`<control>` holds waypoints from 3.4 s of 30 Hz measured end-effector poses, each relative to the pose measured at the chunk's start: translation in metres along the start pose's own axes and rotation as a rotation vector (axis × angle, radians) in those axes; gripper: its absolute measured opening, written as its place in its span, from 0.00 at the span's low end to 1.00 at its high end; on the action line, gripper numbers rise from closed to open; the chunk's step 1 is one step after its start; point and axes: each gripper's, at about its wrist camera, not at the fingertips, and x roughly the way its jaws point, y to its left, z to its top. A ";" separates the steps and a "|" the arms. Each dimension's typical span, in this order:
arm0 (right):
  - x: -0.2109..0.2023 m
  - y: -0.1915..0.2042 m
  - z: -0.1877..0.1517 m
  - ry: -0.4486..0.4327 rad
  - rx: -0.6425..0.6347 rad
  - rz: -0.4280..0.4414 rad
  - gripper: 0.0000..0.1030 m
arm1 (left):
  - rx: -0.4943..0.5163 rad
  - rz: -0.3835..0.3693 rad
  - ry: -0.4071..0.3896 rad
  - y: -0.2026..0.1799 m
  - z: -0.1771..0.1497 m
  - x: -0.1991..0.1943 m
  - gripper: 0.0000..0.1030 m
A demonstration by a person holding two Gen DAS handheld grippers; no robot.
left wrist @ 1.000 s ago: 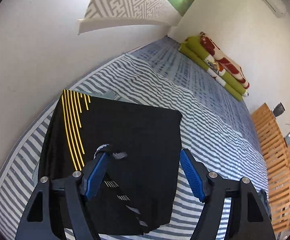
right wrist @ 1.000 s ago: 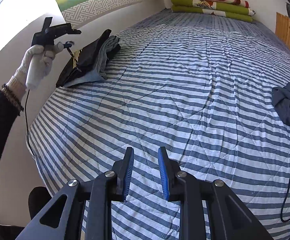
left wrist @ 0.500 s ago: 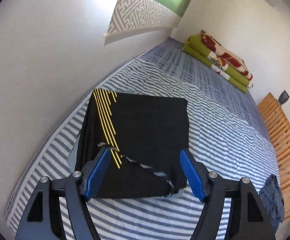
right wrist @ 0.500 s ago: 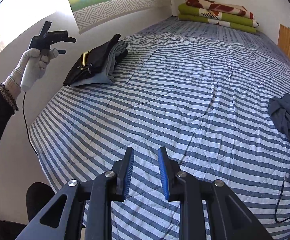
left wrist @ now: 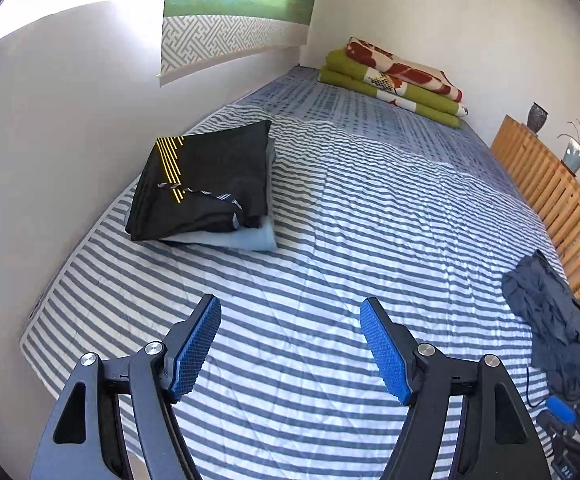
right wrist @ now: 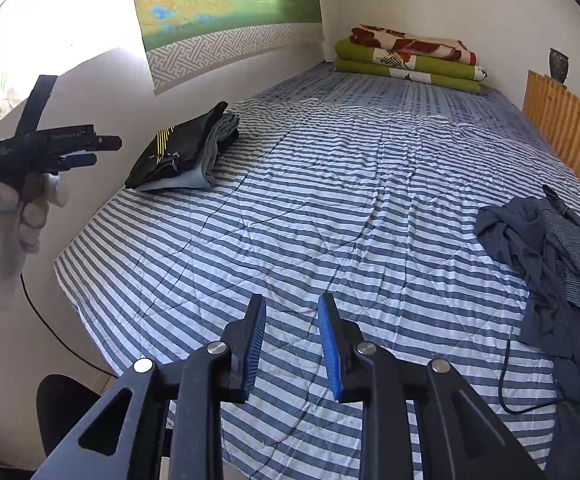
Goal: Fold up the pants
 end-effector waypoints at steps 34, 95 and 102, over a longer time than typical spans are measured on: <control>-0.092 0.024 -0.053 -0.094 0.005 -0.036 0.35 | 0.000 0.023 -0.084 -0.049 -0.178 -0.165 0.84; -0.085 0.032 -0.057 -0.109 -0.015 -0.085 0.73 | 0.017 0.055 -0.053 -0.052 -0.181 -0.142 0.86; -0.082 0.029 -0.058 -0.103 -0.006 -0.094 0.75 | 0.027 0.053 -0.045 -0.054 -0.180 -0.139 0.86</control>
